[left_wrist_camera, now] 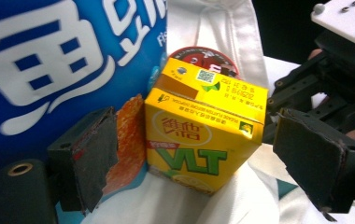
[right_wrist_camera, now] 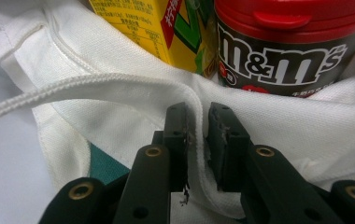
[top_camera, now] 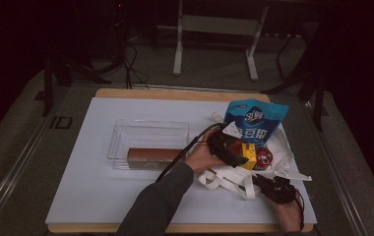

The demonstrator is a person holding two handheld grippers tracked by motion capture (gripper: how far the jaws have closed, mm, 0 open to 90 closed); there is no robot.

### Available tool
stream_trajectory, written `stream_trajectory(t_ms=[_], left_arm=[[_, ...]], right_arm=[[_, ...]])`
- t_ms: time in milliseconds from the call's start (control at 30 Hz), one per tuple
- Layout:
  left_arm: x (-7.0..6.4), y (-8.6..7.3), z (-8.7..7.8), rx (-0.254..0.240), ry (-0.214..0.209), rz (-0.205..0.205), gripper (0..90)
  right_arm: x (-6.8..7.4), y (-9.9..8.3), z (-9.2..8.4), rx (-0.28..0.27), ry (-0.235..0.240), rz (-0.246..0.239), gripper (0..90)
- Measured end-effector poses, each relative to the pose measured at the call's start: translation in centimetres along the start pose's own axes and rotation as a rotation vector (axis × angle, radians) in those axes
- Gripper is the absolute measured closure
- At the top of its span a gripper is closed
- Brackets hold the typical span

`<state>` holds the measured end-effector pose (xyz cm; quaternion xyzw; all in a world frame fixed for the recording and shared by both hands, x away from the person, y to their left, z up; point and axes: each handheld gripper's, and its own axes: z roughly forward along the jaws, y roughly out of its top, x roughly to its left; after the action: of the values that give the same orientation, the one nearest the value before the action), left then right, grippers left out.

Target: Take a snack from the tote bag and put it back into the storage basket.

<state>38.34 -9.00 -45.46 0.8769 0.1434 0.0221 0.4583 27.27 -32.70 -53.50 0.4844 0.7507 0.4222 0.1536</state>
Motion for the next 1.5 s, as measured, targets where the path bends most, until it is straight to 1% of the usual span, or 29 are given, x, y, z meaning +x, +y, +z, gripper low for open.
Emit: stream_trajectory(t_ms=[33,100,167,233,267,333,367,433,600,700,767,833,933,1067,1233,1333,1433,1500], left_arm=[[0.0,0.0,0.1,0.002,0.007,0.001,14.5],[-0.1,0.1,0.3,0.006,0.002,0.005,14.5],[-0.3,0.2,0.4,0.011,0.006,0.011,14.5],[-0.4,0.3,0.6,0.016,0.017,0.016,14.5],[-0.3,0.4,0.6,0.019,0.012,0.017,14.5],[-0.4,0.5,0.7,0.025,0.022,0.024,14.5],[-0.4,0.6,0.8,0.024,0.019,0.023,14.5],[-0.4,0.7,0.9,0.024,0.029,0.020,14.5],[-0.6,0.8,1.6,0.036,0.024,0.035,14.3],[-0.6,0.8,2.1,0.038,0.029,0.041,14.3],[-0.6,0.8,2.3,0.039,0.019,0.042,14.4],[-0.6,0.8,2.6,0.037,0.020,0.045,14.5],[-0.4,0.8,2.9,0.027,0.001,0.034,14.7],[-0.6,0.7,3.6,0.035,0.003,0.041,15.7],[-0.5,0.5,3.9,0.034,-0.024,0.030,17.1],[-0.4,0.4,3.8,0.043,-0.028,0.040,18.5],[-0.6,0.4,3.9,0.056,-0.014,0.061,19.4],[-0.8,0.4,4.0,0.068,0.004,0.084,19.4]], right_arm=[[0.0,0.0,0.0,0.000,0.000,0.001,77.6],[0.0,0.0,0.0,0.001,0.001,0.001,77.6],[0.0,0.0,0.0,0.000,0.001,0.000,77.5],[0.0,0.0,0.0,0.000,0.001,0.000,77.6],[0.0,0.0,0.0,0.000,0.001,0.000,77.5],[0.0,0.0,0.0,0.000,0.001,0.001,77.5],[0.0,0.0,0.0,0.000,0.001,0.000,77.5],[0.0,0.0,0.0,0.000,0.001,0.001,77.5],[0.0,0.0,0.0,0.001,0.001,0.002,77.5],[0.0,0.0,0.0,0.000,0.001,0.001,77.5],[0.0,0.0,0.0,0.000,0.001,0.000,77.5],[0.0,0.0,0.0,0.000,0.002,0.001,77.5],[0.0,0.0,0.0,0.000,0.002,0.000,77.4],[0.0,0.0,0.0,0.000,0.003,0.001,77.4],[0.0,0.0,0.0,0.001,0.008,-0.001,76.3],[0.0,0.0,0.0,0.001,0.009,-0.001,76.2],[0.0,0.0,0.0,0.000,0.010,-0.003,75.2],[0.0,0.0,0.0,-0.001,0.011,-0.007,75.0]])
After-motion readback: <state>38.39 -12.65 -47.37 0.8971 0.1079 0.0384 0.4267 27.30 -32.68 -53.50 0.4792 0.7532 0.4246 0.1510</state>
